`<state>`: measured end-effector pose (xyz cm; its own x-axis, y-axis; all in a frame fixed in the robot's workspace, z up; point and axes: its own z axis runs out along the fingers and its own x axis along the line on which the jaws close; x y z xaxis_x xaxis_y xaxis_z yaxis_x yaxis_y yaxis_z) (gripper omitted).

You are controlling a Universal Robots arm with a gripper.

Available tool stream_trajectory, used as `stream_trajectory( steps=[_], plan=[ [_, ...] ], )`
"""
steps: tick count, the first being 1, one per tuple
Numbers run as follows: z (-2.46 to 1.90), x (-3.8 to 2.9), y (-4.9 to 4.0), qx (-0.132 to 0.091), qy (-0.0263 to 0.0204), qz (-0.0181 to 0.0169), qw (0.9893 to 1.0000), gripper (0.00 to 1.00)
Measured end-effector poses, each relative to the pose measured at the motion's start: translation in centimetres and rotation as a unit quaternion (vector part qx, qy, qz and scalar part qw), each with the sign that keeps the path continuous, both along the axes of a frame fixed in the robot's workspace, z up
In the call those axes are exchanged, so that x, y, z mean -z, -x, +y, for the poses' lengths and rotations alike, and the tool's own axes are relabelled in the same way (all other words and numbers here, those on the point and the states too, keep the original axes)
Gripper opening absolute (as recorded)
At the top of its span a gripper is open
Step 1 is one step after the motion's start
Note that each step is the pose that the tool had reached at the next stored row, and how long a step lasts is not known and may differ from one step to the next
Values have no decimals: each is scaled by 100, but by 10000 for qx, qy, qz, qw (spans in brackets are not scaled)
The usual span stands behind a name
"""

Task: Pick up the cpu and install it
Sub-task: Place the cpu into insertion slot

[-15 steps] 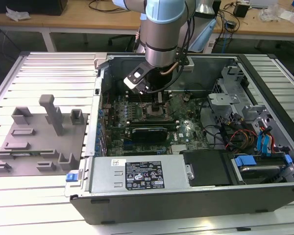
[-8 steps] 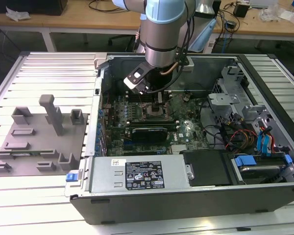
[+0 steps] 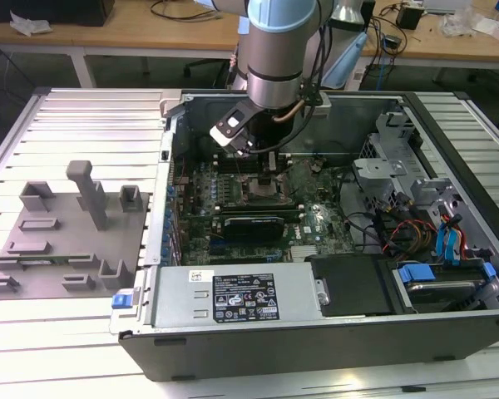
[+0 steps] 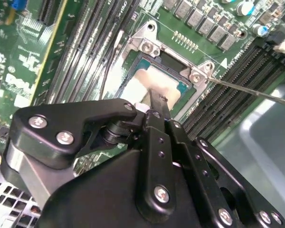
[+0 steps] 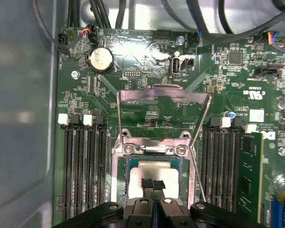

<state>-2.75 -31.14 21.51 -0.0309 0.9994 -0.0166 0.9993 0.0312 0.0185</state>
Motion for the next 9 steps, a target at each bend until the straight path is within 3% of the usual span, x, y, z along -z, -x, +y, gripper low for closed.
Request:
stream_trajectory(
  steps=[6,9],
  plan=[
    [-1,-297,0,0,11,0,10000,11],
    [0,-356,0,0,17,0,10000,11]
  ],
)
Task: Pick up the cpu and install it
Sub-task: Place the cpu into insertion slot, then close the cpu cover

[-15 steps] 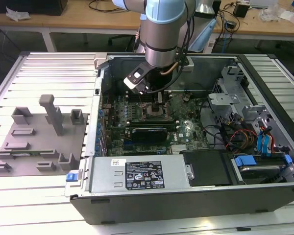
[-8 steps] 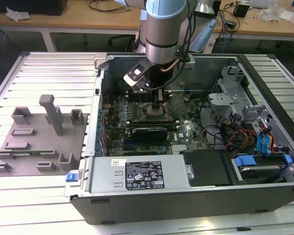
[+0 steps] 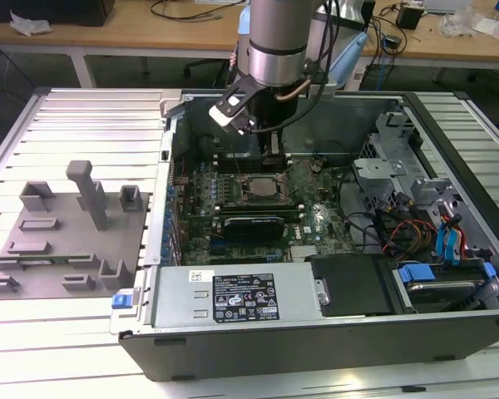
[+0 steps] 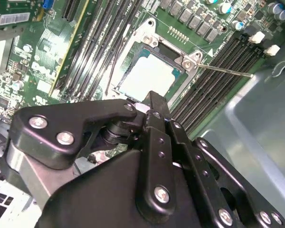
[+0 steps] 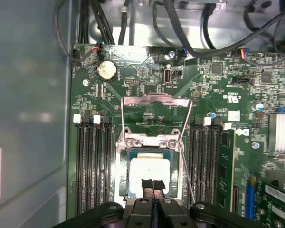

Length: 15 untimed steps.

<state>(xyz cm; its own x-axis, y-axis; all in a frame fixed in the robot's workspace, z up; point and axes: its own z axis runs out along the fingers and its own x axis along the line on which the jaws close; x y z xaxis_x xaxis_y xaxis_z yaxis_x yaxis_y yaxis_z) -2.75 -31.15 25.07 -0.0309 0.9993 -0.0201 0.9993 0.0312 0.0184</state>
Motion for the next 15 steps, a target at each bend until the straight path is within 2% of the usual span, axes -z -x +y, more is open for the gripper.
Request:
stream_trajectory(
  steps=[12,15],
  plan=[
    [0,-1,0,0,10,0,10000,11],
    [0,-1,-38,0,11,0,10000,11]
  ],
)
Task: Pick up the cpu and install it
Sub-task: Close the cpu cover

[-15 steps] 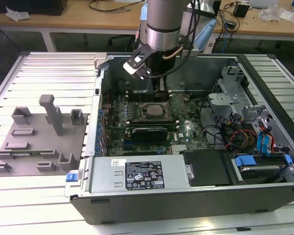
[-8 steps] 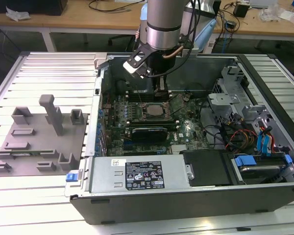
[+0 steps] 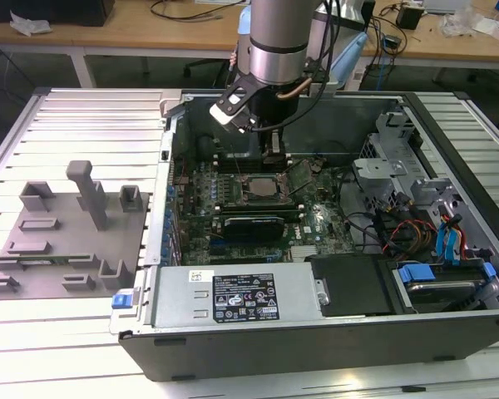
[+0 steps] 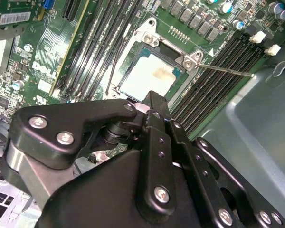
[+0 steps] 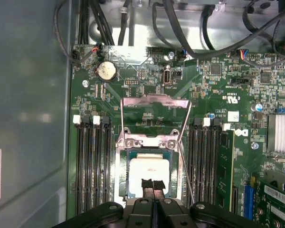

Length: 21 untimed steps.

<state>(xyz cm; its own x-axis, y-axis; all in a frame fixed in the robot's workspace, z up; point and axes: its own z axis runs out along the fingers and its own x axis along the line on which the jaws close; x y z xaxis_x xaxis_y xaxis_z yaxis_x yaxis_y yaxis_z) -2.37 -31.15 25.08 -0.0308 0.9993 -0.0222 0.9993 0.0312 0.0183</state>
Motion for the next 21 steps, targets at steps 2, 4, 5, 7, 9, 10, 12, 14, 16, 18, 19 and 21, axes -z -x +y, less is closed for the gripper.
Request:
stream_trajectory(
  steps=[2,4,5,7,9,10,12,14,16,18,19,21],
  plan=[
    [0,0,-53,0,0,0,10000,11],
    [0,0,-107,0,-1,0,10000,11],
    [0,0,-158,0,0,0,10000,11],
    [0,0,-219,-1,0,0,10000,11],
    [0,-4,-221,0,1,0,10000,11],
    [1,-28,-221,0,1,0,10000,11],
    [1,-133,-221,0,9,0,10000,11],
    [2,-221,-221,0,14,0,10000,11],
    [1,-295,-221,0,23,0,10000,11],
    [2,-416,-221,0,35,0,10000,11],
    [2,-446,-221,0,36,0,10000,11],
    [2,-473,-221,0,37,0,10000,11]
  ],
)
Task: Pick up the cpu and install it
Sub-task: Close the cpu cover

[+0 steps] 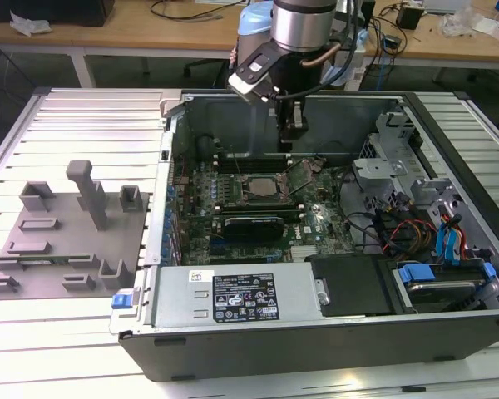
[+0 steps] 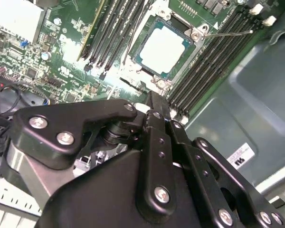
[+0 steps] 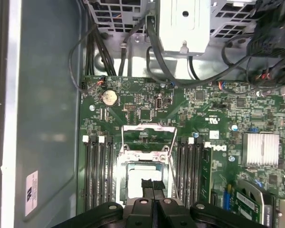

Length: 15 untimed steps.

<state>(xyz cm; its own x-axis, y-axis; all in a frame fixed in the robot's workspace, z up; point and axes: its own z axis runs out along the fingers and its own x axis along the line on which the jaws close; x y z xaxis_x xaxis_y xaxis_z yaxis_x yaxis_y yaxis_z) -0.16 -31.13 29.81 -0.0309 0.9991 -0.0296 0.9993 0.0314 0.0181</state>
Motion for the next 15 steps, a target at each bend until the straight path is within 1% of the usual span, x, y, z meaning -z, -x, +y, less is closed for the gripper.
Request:
stream_trajectory(
  steps=[10,13,15],
  plan=[
    [0,-4,-13,-1,2,0,10000,11],
    [0,-4,-48,0,2,0,10000,11],
    [1,-3,-116,0,2,0,10000,11]
  ],
)
